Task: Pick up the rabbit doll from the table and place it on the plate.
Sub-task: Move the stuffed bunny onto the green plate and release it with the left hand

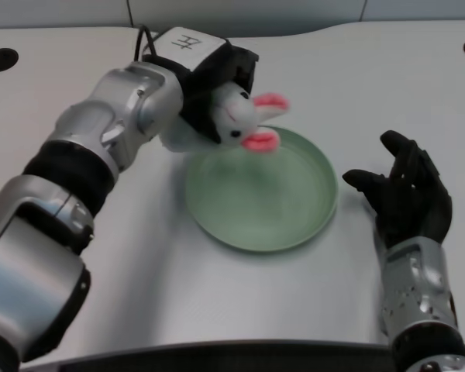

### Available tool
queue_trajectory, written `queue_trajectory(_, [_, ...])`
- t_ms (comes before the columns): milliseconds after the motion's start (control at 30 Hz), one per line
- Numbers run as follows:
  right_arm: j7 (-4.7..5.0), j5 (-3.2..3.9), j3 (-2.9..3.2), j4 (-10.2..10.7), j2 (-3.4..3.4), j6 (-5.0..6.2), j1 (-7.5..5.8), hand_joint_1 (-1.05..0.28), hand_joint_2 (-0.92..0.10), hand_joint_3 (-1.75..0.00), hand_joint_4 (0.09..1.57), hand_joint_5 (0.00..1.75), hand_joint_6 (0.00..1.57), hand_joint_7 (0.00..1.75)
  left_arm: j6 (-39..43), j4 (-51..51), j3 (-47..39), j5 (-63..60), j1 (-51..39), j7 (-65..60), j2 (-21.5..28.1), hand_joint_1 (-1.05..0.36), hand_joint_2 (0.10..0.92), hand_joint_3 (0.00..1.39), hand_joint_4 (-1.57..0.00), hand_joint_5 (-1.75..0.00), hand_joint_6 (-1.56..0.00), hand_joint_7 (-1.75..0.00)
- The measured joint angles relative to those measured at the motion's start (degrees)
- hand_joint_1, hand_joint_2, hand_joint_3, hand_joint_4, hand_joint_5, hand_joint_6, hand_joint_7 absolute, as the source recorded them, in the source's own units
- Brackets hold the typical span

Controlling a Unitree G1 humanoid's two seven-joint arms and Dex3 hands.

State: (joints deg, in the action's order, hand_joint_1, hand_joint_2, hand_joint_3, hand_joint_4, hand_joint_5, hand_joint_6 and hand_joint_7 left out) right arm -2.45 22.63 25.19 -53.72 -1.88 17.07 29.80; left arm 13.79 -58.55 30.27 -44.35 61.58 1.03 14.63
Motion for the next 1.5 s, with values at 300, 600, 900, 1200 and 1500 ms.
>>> queue_trajectory(300, [0.87, 0.00, -0.04, 0.3, -0.14, -0.01, -0.07, -0.36, -0.92, -0.42, 0.75, 1.35, 0.62, 1.01, 1.2, -8.4, 1.2, 0.0, 1.2, -5.9, -5.5, -0.14, 0.899, 0.13, -0.88, -1.75, -0.66, -1.75])
queue_trajectory(600, [0.90, -0.21, -0.43, 0.5, -0.25, 0.00, -0.31, -0.37, -0.92, -0.45, 0.71, 1.37, 0.61, 1.04, 1.8, -11.9, 2.8, -0.1, 1.9, -7.2, -8.5, -0.19, 0.865, 0.12, -0.83, -1.75, -0.64, -1.60])
queue_trajectory(900, [0.89, -0.27, -0.91, 1.1, -0.20, 0.00, -0.99, -0.36, -0.92, -0.47, 0.70, 1.39, 0.62, 1.05, 1.9, -13.2, 2.7, 1.5, 2.0, -5.1, -10.2, -0.27, 0.860, 0.06, -0.63, -1.66, -0.47, -1.64])
queue_trajectory(1200, [0.89, 0.01, -0.89, 1.6, -0.30, -0.15, -1.28, -0.36, -0.92, -0.44, 0.68, 1.39, 0.62, 1.04, 3.2, -13.5, 1.6, 4.2, 2.2, 3.7, -9.9, -0.70, 0.857, 0.00, -0.34, -0.34, -0.43, -0.09])
queue_trajectory(1500, [0.84, -0.09, -1.01, 1.8, -0.22, -0.29, -1.39, -0.37, -0.92, -0.45, 0.69, 1.39, 0.64, 1.03, 2.1, -13.5, 5.9, 0.4, 2.4, 3.5, -9.4, -1.05, 0.920, 0.09, 0.00, 0.00, 0.00, 0.00])
